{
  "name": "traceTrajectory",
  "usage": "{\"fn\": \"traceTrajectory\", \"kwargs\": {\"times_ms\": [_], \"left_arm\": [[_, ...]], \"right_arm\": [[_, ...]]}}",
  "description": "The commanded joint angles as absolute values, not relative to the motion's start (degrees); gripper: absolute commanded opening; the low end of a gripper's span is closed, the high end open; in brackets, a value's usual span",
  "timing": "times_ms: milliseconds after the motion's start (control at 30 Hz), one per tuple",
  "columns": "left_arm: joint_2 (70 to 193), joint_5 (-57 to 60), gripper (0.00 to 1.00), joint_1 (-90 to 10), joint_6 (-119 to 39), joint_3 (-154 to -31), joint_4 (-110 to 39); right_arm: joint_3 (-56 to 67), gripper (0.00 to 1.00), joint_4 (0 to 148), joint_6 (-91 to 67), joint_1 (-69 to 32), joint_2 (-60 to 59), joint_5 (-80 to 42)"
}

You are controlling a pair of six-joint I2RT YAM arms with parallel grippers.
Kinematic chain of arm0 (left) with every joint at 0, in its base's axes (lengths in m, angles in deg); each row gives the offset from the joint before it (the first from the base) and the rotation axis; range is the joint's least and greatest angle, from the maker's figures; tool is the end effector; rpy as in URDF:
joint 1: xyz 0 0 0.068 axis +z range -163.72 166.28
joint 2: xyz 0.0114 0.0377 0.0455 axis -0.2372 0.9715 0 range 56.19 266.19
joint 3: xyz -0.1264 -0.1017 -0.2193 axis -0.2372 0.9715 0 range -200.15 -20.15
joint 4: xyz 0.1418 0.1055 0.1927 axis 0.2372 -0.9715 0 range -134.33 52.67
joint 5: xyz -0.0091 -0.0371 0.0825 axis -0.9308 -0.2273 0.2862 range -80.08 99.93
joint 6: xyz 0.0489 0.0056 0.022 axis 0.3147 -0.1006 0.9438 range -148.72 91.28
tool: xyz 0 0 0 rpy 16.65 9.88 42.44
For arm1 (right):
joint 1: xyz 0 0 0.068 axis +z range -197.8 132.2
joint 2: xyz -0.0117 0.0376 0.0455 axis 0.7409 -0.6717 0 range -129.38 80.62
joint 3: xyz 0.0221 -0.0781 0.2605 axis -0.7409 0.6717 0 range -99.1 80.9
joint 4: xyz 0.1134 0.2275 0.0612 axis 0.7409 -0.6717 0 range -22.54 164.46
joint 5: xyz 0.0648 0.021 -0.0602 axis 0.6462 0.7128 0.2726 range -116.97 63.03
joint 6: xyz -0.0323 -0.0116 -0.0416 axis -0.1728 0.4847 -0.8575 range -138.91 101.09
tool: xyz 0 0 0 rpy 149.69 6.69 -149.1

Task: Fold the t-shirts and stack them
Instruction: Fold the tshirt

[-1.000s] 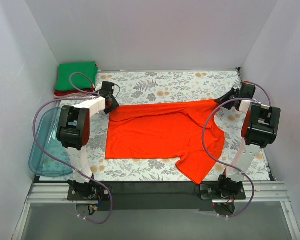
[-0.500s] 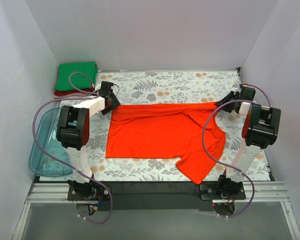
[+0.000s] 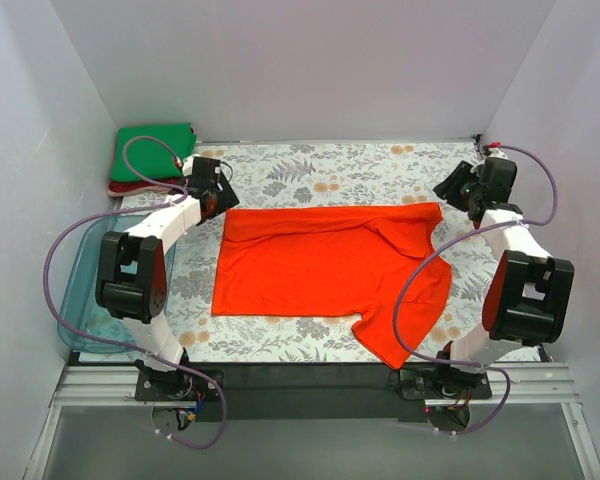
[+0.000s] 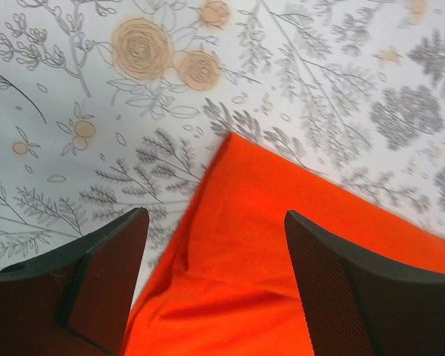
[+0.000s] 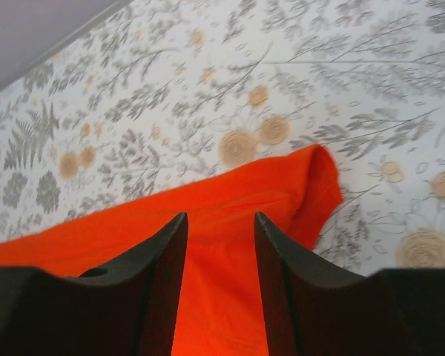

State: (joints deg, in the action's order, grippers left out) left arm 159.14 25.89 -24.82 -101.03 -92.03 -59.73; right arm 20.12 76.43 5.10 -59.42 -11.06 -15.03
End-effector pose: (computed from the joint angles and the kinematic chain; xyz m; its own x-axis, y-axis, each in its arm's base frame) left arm 0.3792 -0.0644 0.2088 -0.2629 -0.8818 -0.3915 -0.7438 0.4437 -0.4999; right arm 0.3581 -0.0661 0.2504 -0.4249 0.4937 -0.7588 0.2106 0.8691 0.4476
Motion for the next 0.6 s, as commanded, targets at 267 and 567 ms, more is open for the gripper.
{"fn": "traceTrajectory", "kwargs": {"times_ms": [267,567], "left_arm": [[159.5,21.4,0.53,-27.4,-103.8,-87.0,-58.3],[163.4,30.2,0.29,-27.3,-106.0,-85.4,-59.7]], "right_arm": [[28.7,0.45,75.3,1.7,-48.9,-10.7,-14.0],[33.3,0.44,75.0,0.2,-50.7,-12.5,-17.4]]}}
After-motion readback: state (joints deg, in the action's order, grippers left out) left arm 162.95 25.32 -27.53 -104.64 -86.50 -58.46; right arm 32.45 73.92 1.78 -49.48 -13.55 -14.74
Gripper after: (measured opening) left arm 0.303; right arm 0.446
